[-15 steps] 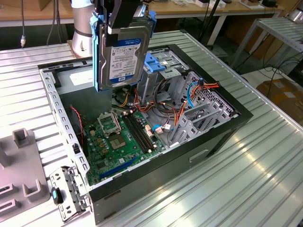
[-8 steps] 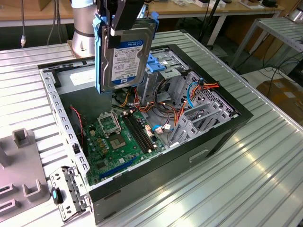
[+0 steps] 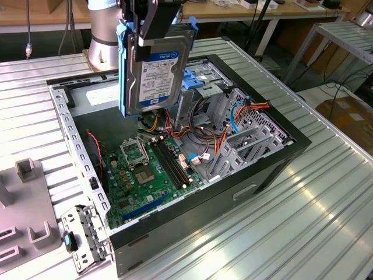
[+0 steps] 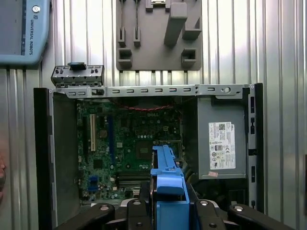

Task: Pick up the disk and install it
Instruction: 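Insert the disk into the insertion slot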

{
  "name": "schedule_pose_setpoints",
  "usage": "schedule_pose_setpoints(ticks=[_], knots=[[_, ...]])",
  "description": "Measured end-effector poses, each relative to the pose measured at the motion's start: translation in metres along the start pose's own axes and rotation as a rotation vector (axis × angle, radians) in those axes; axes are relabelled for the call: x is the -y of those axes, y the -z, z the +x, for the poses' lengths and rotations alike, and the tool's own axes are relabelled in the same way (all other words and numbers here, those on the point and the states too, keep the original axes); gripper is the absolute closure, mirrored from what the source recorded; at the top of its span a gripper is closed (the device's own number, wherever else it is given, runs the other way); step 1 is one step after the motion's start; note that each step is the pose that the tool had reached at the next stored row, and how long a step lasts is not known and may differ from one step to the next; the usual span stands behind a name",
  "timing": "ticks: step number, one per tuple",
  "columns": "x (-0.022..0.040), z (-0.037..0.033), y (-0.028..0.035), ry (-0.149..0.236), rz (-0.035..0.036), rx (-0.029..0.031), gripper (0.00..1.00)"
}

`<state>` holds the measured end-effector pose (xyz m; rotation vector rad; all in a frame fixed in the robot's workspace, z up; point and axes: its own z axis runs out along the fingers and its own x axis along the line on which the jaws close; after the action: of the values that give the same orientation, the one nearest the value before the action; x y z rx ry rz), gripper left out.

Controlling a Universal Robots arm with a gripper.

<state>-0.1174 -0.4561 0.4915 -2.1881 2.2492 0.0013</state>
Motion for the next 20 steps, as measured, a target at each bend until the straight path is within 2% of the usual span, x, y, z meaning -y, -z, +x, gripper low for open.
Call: schedule_pose_setpoints(ticks=[4, 20], knots=[[0.0004, 0.0029, -0.0002, 0.000, 0.0001, -0.0007, 0.63], [0.0006, 0.0062, -0.0006, 0.000, 0.0001, -0.0026, 0.63]])
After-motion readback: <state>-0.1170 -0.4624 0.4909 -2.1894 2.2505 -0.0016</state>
